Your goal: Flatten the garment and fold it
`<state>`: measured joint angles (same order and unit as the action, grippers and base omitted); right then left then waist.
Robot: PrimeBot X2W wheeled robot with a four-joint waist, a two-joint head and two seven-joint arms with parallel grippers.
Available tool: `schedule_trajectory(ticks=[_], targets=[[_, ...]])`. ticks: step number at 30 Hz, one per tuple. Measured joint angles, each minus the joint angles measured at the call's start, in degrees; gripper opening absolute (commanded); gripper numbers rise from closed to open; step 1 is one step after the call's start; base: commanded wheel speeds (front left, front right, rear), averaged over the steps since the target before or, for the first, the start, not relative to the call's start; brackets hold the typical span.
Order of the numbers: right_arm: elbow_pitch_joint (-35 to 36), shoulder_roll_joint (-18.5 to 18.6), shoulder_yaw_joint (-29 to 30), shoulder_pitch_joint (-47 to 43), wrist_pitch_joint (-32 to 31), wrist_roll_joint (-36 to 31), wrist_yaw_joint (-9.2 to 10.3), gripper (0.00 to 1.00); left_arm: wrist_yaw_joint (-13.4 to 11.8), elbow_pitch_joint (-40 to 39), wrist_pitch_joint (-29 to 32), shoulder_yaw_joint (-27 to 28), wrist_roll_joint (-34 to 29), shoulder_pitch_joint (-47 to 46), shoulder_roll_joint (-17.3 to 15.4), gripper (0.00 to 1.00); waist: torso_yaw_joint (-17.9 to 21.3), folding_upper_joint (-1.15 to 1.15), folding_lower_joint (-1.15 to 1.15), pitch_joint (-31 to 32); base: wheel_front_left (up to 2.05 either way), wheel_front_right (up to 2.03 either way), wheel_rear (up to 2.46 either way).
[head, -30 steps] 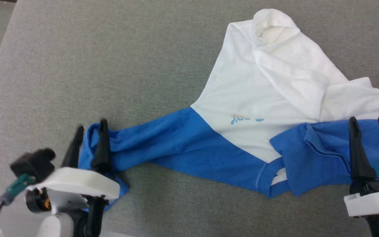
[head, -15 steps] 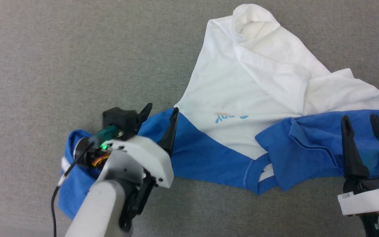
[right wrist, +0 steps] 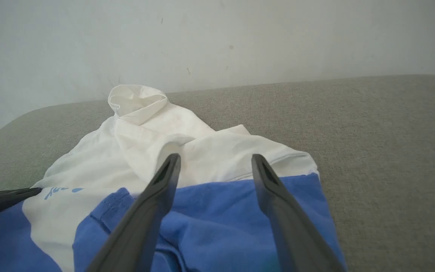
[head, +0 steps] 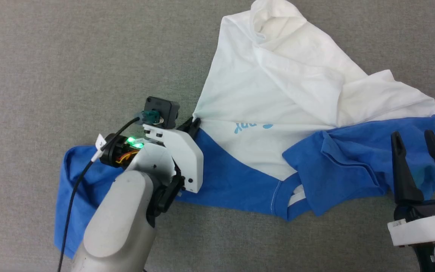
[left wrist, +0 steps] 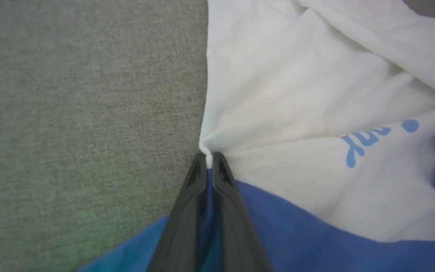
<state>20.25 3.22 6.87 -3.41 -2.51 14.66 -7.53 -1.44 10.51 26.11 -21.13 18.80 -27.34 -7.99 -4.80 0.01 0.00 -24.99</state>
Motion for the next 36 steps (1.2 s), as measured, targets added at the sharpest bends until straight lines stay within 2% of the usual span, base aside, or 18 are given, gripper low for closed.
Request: schedule_trajectory(ticks=[8,14,18,20,21,24,27,33,36], targets=[[0.10,0.01,-0.08,-0.01,-0.48,0.00,0.00,1.00,0.37,-0.85,-2.64,2.42,2.52,-1.19,0.19,0.00,-0.04,0.00,0.02,-0.24,0.00,0.00,0.00],[0.20,0.30,-0.46,0.10,-0.48,0.01,0.00,1.00,-1.08,-2.38,-3.59,7.24,2.81,-4.97,-3.50,0.00,0.57,0.00,0.01,-0.82,0.00,0.00,0.00],[-0.22,0.40,-0.71,0.54,-0.46,0.02,0.00,1.00,-2.14,-1.54,-4.03,8.48,2.81,-5.03,-4.66,0.00,1.20,-0.01,0.01,-1.12,0.00,0.00,0.00],[-0.69,0.40,-1.13,0.67,-0.46,0.02,0.00,1.00,-2.41,-0.73,-4.85,8.81,3.01,-4.92,-4.50,0.75,1.48,-0.01,0.02,-1.08,0.00,0.00,0.00],[-0.87,0.38,-1.24,0.68,-0.43,0.02,0.00,1.00,-2.70,-0.52,-5.28,8.89,3.13,-4.72,-4.24,1.00,1.55,-0.01,0.02,-0.98,0.00,0.00,0.00],[-1.41,0.35,-1.41,0.69,-0.41,0.09,0.00,1.00,-3.21,-0.77,-8.89,10.25,5.10,-3.72,-2.35,1.00,1.53,-0.01,0.01,-0.50,0.00,0.00,0.00],[-1.94,0.33,-1.34,0.65,-0.41,0.09,0.00,1.00,-2.59,-2.85,-13.83,11.31,6.93,-2.24,-0.77,1.00,1.26,-0.01,0.01,0.17,0.00,0.00,0.00],[-2.04,0.29,-1.25,0.42,-0.47,0.08,0.00,1.00,-2.20,-16.12,-28.85,13.38,4.77,1.82,-0.26,1.00,0.11,-0.01,0.00,1.87,0.00,0.00,0.00],[-2.00,0.24,-1.52,0.38,-0.48,0.08,0.00,1.00,-3.81,-22.16,-34.83,13.92,2.56,7.34,0.27,1.00,-0.54,-0.01,0.00,2.48,0.00,0.00,0.00]])
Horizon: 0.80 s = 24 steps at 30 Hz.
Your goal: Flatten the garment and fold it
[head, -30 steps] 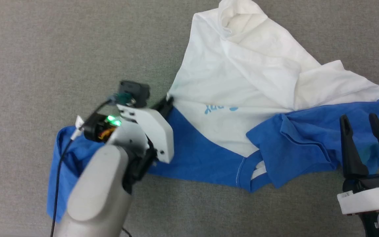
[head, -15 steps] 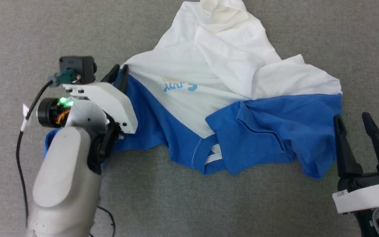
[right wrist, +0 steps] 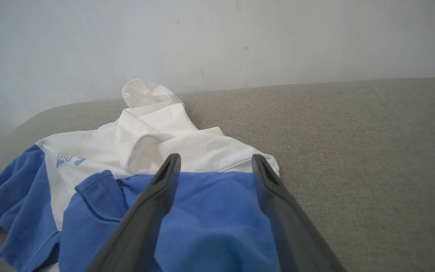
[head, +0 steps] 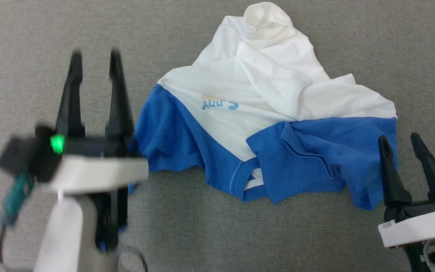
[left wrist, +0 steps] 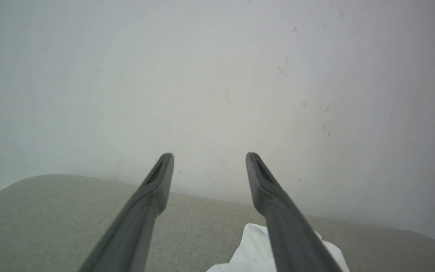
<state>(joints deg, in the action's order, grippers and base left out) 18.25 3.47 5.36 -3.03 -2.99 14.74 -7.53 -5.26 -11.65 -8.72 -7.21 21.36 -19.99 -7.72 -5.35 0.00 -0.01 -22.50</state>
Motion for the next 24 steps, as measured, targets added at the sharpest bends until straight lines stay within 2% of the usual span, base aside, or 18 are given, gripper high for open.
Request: schedule_trajectory(ticks=[5,11,15,21,24], targets=[[0.46,0.20,-0.87,-0.93,-0.68,-0.24,0.00,1.00,-3.10,-4.42,-4.86,-0.35,-2.91,12.09,1.56,1.00,-1.18,0.00,0.00,0.54,0.00,0.00,0.00],[3.05,3.44,-3.13,-2.05,-3.30,-1.68,0.00,1.00,-4.42,-2.90,-5.94,-2.76,-2.97,19.76,3.99,1.00,-3.37,0.00,0.00,0.66,0.00,0.00,0.00],[4.67,8.20,-6.78,-2.15,-6.45,-1.96,0.00,1.00,-4.35,-2.83,-6.00,-3.18,-2.70,19.38,4.36,1.00,-5.16,0.00,0.00,0.75,0.00,0.00,0.00],[4.93,18.17,-16.17,1.27,-13.72,-1.43,0.00,1.00,-4.04,-2.85,-6.01,-3.58,-2.70,17.45,4.54,1.00,-7.06,0.00,0.00,0.76,0.00,0.00,0.00],[4.31,21.11,-19.98,3.97,-17.20,-0.12,-0.01,1.00,-3.93,-2.83,-6.01,-4.25,-2.34,17.15,4.55,1.00,-7.73,0.00,0.01,0.47,0.00,0.00,0.00]])
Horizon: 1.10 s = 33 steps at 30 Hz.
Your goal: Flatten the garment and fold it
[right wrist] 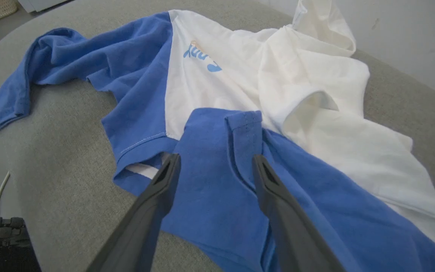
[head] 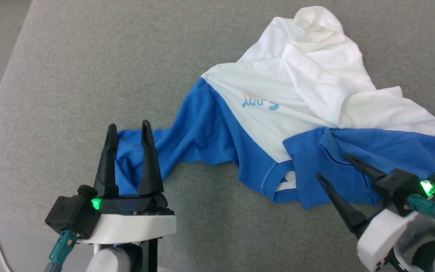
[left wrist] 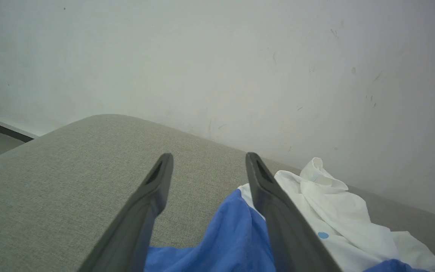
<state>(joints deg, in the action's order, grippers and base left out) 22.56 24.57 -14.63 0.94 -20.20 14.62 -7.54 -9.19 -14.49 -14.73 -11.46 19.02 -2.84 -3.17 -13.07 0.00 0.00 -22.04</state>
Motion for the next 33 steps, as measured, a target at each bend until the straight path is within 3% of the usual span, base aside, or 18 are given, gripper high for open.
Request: schedule_trajectory(ticks=[6,13,17,18,19,20,33], targets=[[-3.47,4.53,-4.76,4.41,-1.90,-0.02,0.00,1.00,-0.51,0.11,0.00,-1.52,1.23,-0.14,0.04,1.00,-1.72,0.00,0.00,-0.88,0.00,0.00,0.00],[-7.89,5.49,-6.49,6.10,-0.83,-0.30,0.00,1.00,-0.97,0.32,0.00,-1.89,1.63,-0.23,0.04,1.00,-3.41,0.00,0.00,-1.52,0.00,0.00,0.00],[-9.13,5.61,-5.98,6.89,0.79,-3.70,0.00,1.00,-1.03,0.43,0.00,-2.03,1.65,-0.25,0.05,1.00,-3.48,0.00,0.00,-1.47,0.00,0.00,0.00],[-9.34,5.47,-5.87,7.16,0.86,-4.06,0.00,0.49,-1.03,0.49,0.00,-2.04,1.65,-0.25,0.05,1.00,-3.38,0.00,0.00,-1.38,0.00,0.00,0.00],[-9.70,5.13,-5.46,7.21,1.13,-4.11,0.00,0.19,-1.03,0.60,0.00,-2.10,1.66,-0.25,0.05,1.00,-3.25,0.00,0.00,-1.29,0.00,0.00,0.00],[-10.03,4.89,-5.16,7.22,1.33,-4.37,0.00,0.00,-1.02,0.75,0.00,-2.22,1.66,-0.27,0.05,1.00,-3.11,0.00,0.00,-1.18,0.00,0.00,0.00],[-8.88,-0.92,-0.03,8.36,6.26,-5.47,0.00,0.00,-0.36,2.36,0.00,-1.44,1.55,-0.96,0.12,1.00,-0.59,0.00,0.00,1.28,0.00,0.00,0.00]])
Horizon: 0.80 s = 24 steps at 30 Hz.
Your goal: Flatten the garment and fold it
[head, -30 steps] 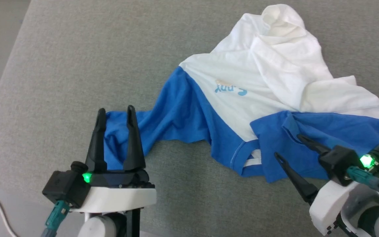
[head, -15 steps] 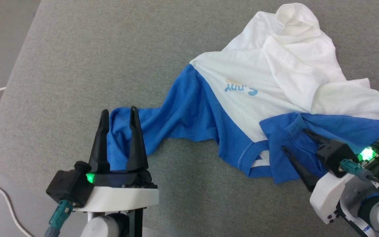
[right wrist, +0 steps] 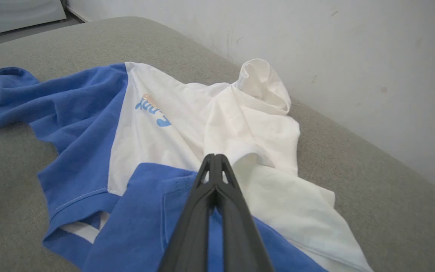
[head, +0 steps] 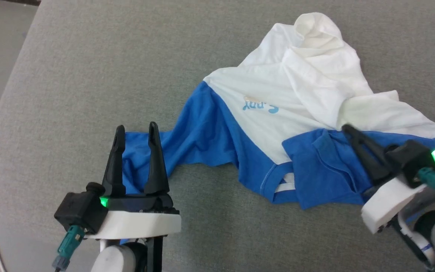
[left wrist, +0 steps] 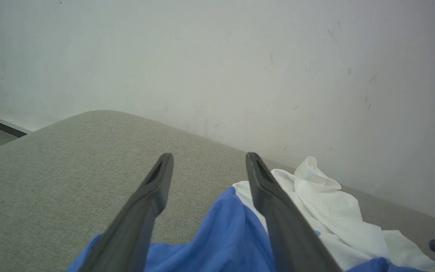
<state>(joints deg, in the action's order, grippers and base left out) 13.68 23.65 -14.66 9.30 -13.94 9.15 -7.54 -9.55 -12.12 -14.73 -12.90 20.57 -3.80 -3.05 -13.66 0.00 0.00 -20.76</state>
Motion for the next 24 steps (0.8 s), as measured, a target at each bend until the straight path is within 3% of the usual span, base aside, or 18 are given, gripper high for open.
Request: schedule_trajectory(ticks=[6,7,8,9,10,24], targets=[[3.49,-0.74,4.21,0.63,0.43,0.00,0.00,0.00,0.51,0.25,0.00,0.00,-0.42,0.01,0.02,1.00,1.42,0.00,0.00,0.89,0.00,0.00,0.00],[3.85,-0.79,4.35,0.47,-0.02,0.03,0.00,0.05,0.52,0.25,0.00,0.01,-0.43,0.01,0.02,1.00,1.61,0.00,0.00,0.94,0.00,0.00,0.00],[4.24,-0.76,4.16,0.04,-0.45,0.11,0.00,0.38,0.56,0.25,0.00,0.00,-0.43,0.01,0.02,1.00,1.77,0.00,0.00,0.94,0.00,0.00,0.00],[4.71,-0.71,3.68,-0.53,-0.65,0.12,0.00,0.89,0.88,0.27,0.00,-0.04,-0.43,0.01,0.02,1.00,1.88,0.00,0.00,0.86,0.00,0.00,0.00],[4.99,-0.58,3.11,-1.11,-0.77,0.15,0.00,1.00,0.96,0.29,0.00,-0.14,-0.43,0.01,0.03,1.00,1.94,0.00,0.00,0.71,0.00,0.00,0.00],[2.04,4.92,-4.38,-4.37,-3.36,1.08,0.00,1.00,0.85,0.29,0.00,-1.56,0.19,-0.52,0.04,1.00,0.44,0.00,0.00,-2.55,0.00,0.00,0.00]])
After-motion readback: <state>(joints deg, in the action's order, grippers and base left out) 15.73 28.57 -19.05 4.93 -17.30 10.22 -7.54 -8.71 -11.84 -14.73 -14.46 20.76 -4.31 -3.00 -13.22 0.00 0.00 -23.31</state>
